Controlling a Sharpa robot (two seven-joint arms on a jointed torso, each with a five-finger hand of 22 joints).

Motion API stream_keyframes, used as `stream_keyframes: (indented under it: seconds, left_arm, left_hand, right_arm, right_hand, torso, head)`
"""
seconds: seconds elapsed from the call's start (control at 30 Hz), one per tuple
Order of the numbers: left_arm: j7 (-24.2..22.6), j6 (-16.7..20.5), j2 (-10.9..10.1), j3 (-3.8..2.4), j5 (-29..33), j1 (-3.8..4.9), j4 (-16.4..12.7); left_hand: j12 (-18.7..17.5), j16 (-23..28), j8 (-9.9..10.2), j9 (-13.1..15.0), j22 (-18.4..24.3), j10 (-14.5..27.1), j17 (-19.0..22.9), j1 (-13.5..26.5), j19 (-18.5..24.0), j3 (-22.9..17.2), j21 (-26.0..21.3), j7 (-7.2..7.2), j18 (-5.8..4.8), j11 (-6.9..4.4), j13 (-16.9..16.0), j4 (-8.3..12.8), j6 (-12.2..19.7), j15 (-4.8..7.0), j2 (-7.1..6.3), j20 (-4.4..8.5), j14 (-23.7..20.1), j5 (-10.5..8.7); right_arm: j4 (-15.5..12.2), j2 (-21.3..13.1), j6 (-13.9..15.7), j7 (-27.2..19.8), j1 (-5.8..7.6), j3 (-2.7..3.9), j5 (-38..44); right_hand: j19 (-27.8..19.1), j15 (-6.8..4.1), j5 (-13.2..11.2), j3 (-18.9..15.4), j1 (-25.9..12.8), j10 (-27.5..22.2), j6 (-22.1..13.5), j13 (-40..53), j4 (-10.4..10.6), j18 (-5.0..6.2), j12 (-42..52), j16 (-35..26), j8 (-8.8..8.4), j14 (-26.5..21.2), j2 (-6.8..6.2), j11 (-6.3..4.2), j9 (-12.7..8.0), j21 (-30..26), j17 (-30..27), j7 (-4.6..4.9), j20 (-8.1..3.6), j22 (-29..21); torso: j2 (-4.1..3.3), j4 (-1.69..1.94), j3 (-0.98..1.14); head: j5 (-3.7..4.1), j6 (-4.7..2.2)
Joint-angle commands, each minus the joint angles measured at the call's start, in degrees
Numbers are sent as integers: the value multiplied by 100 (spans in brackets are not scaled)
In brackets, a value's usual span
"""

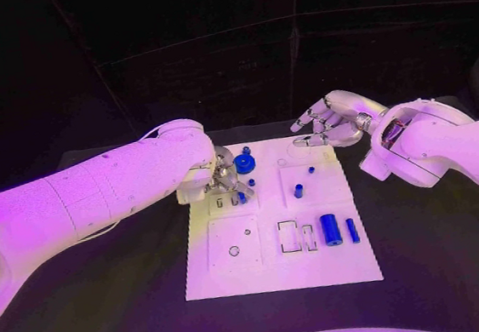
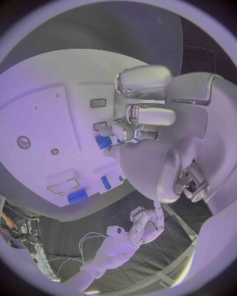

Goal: Assemble the parts on the task board

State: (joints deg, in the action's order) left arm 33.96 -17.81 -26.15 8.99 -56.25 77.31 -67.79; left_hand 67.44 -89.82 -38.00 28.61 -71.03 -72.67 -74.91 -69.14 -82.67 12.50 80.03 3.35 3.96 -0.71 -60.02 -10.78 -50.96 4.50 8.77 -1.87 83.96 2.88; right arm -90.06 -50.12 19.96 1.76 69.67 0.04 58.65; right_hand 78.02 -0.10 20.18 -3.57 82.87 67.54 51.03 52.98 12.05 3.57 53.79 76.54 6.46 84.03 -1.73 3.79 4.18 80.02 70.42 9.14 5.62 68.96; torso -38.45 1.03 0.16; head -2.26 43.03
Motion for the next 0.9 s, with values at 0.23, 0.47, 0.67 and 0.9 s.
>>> stream_keyframes:
  seconds: [0.23,0.47,0.67,0.9]
  left_arm:
    - [-173,120,-29,-1,18,3,-21]
    - [-249,181,-86,-1,74,-5,-105]
    - [-286,380,-204,-1,92,-14,-232]
    - [-323,834,-452,-1,94,-32,-511]
  left_hand:
    - [-82,-18,26,34,-33,86,-1509,-830,24,-585,-26,-74,-22,-70,17,639,135,27,231,25,604,-3]
    - [-192,-18,134,11,-90,130,-1509,-1286,9,-1166,-1,-64,-34,-69,69,1121,219,38,306,53,604,-6]
    - [-256,-18,190,40,-121,80,-1509,-932,11,-1897,8,-27,-38,-28,90,1372,192,3,84,15,604,-28]
    - [-219,-18,184,110,-160,-9,-1509,-449,1,-2798,21,-20,-38,-30,19,1569,157,2,-220,16,604,-30]
  right_arm:
    - [18,19,-52,-4,11,4,10]
    - [45,27,-57,-2,11,4,10]
    - [67,39,-60,0,11,4,46]
    - [88,48,-58,-3,11,4,57]
  right_hand:
    - [-33,-53,38,-5,47,-28,-28,-5,-20,90,-38,-19,30,178,22,2,1,-33,-11,-10,3,-11]
    - [-40,-53,51,-4,52,-33,-30,-13,-21,92,-45,-26,31,176,25,2,1,-40,-20,-10,3,-23]
    - [-41,-53,51,-3,52,-33,-30,-13,-21,92,-46,-27,31,176,25,2,1,-40,-20,-10,3,-24]
    - [-43,-53,59,-4,52,-33,-31,-13,-20,93,-46,-32,32,175,27,3,0,-43,-27,-9,2,-28]
  torso:
    - [-1,1,1]
    - [-2,6,1]
    - [-2,8,2]
    - [-4,5,11]
  head:
    - [2,24]
    - [9,40]
    - [8,47]
    - [-8,45]
